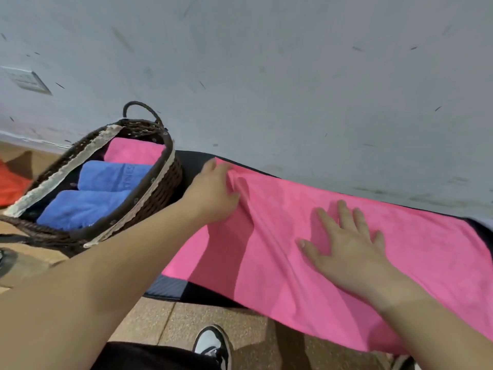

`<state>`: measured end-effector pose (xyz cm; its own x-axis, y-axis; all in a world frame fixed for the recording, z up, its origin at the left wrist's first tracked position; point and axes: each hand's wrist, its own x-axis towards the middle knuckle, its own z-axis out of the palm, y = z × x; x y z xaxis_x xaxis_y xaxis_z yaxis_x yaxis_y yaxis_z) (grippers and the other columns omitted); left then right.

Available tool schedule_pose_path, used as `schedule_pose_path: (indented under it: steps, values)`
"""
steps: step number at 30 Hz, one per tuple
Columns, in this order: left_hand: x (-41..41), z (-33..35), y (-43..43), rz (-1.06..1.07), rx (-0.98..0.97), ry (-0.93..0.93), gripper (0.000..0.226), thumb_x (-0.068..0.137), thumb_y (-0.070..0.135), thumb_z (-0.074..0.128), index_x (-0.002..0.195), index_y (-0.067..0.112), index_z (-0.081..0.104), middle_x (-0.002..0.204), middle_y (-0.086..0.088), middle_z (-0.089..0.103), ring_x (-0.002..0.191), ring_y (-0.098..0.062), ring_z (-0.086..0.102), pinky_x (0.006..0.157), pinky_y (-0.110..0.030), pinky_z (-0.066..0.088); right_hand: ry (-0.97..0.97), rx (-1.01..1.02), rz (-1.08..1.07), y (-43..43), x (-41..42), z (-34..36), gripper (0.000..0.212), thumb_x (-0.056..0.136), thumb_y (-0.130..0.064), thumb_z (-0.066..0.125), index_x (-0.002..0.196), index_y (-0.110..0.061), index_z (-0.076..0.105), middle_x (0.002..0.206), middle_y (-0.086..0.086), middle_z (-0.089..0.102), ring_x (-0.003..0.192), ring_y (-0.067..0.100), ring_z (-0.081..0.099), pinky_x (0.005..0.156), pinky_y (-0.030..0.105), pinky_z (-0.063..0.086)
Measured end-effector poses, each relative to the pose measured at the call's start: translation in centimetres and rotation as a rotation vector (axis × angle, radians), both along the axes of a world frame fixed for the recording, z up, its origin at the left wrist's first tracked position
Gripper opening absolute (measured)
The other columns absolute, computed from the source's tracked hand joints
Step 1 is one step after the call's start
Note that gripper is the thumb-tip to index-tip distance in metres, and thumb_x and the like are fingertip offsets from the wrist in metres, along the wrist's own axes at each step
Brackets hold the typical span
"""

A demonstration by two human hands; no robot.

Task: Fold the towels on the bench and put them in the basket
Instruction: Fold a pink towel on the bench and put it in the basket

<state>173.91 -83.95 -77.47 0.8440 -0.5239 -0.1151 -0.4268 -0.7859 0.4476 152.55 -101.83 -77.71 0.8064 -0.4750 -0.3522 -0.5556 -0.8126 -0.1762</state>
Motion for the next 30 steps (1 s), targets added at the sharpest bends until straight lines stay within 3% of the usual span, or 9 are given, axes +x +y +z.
schedule_pose_path:
  steps: [4, 8, 11, 14, 16, 19, 22, 25, 30]
  values:
    - [-5.6, -1.6, 0.5, -0.077, 0.503, 0.151, 0.097, 0.087, 0.078, 0.041, 0.161, 0.036, -0.007, 0.170, -0.002, -0.017, 0.155, -0.044, -0.012, 0.121, -0.068, 0.009, 0.287, 0.043, 0.028, 0.7, -2.5, 1.6, 0.092, 0.086, -0.087, 0.025, 0.158, -0.044, -0.013, 0.168, 0.000, -0.026, 0.157, 0.034, -0.014, 0.118, 0.072, 0.015]
    - [-6.5, -2.7, 2.4, -0.123, 0.478, 0.170, 0.094, 0.088, 0.083, 0.033, 0.158, 0.044, -0.016, 0.167, 0.004, -0.029, 0.153, -0.038, -0.025, 0.119, -0.070, -0.006, 0.371, 0.100, 0.044, 1.3, -4.3, 1.8, 0.097, 0.082, -0.092, 0.021, 0.153, -0.047, -0.025, 0.163, 0.000, -0.037, 0.155, 0.035, -0.020, 0.116, 0.073, 0.022]
    - [-4.7, -2.3, 3.9, -0.087, 0.312, 0.115, 0.086, 0.094, 0.069, 0.045, 0.163, 0.035, 0.005, 0.172, 0.001, -0.010, 0.158, -0.029, -0.010, 0.124, -0.062, 0.000, 0.336, 0.057, 0.051, 1.0, -4.5, 1.2, 0.095, 0.082, -0.091, 0.023, 0.152, -0.049, -0.027, 0.162, -0.001, -0.039, 0.154, 0.033, -0.024, 0.115, 0.075, 0.019]
    - [-3.1, -0.5, 5.9, -0.054, 0.148, 0.090, 0.073, 0.094, 0.047, 0.057, 0.156, 0.014, 0.036, 0.164, -0.012, 0.030, 0.153, -0.028, 0.027, 0.123, -0.042, 0.027, 0.245, 0.059, 0.024, 0.3, -4.7, 1.4, 0.093, 0.086, -0.087, 0.025, 0.156, -0.047, -0.020, 0.165, -0.002, -0.033, 0.156, 0.031, -0.019, 0.117, 0.074, 0.014]
    - [-3.0, 1.3, 7.8, -0.013, 0.196, 0.018, 0.051, 0.093, 0.029, 0.062, 0.139, 0.008, 0.055, 0.139, -0.012, 0.057, 0.125, -0.031, 0.056, 0.102, -0.036, 0.046, 0.188, 0.073, 0.059, 0.6, -5.0, 2.1, 0.090, 0.089, -0.082, 0.030, 0.158, -0.045, -0.015, 0.167, -0.004, -0.028, 0.157, 0.030, -0.016, 0.120, 0.068, 0.011]
    - [-4.3, 2.2, 10.3, 0.038, 0.346, 0.035, 0.025, 0.089, 0.024, 0.063, 0.107, 0.008, 0.059, 0.102, -0.008, 0.067, 0.096, -0.027, 0.064, 0.071, -0.031, 0.044, 0.097, 0.121, 0.173, 2.5, -5.8, 2.8, 0.089, 0.091, -0.076, 0.040, 0.160, -0.045, -0.006, 0.168, -0.006, -0.024, 0.157, 0.026, -0.015, 0.122, 0.062, 0.010]
    - [-5.4, 1.3, 11.5, 0.013, 0.420, -0.024, 0.043, 0.089, 0.034, 0.062, 0.125, 0.013, 0.055, 0.123, -0.013, 0.058, 0.119, -0.038, 0.056, 0.091, -0.040, 0.048, 0.049, 0.118, 0.271, 4.4, -6.7, 1.9, 0.087, 0.091, -0.078, 0.039, 0.160, -0.047, -0.003, 0.169, -0.007, -0.022, 0.157, 0.026, -0.015, 0.123, 0.062, 0.010]
    - [-6.4, 0.0, 10.5, -0.178, 0.439, -0.192, 0.076, 0.093, 0.058, 0.045, 0.157, 0.021, 0.029, 0.164, -0.017, 0.024, 0.151, -0.041, 0.023, 0.123, -0.050, 0.026, 0.128, 0.094, 0.287, 4.7, -7.1, 0.3, 0.082, 0.091, -0.081, 0.025, 0.156, -0.052, -0.014, 0.164, -0.008, -0.032, 0.154, 0.030, -0.026, 0.121, 0.068, 0.000]
    - [-7.9, -1.5, 7.7, -0.396, 0.588, -0.008, 0.074, 0.103, 0.061, 0.030, 0.162, 0.036, -0.007, 0.171, -0.006, -0.014, 0.158, -0.035, -0.008, 0.127, -0.053, 0.007, 0.163, 0.057, 0.348, 4.1, -7.3, -1.5, 0.068, 0.100, -0.069, 0.017, 0.147, -0.056, -0.031, 0.154, -0.012, -0.049, 0.142, 0.028, -0.046, 0.116, 0.071, -0.016]
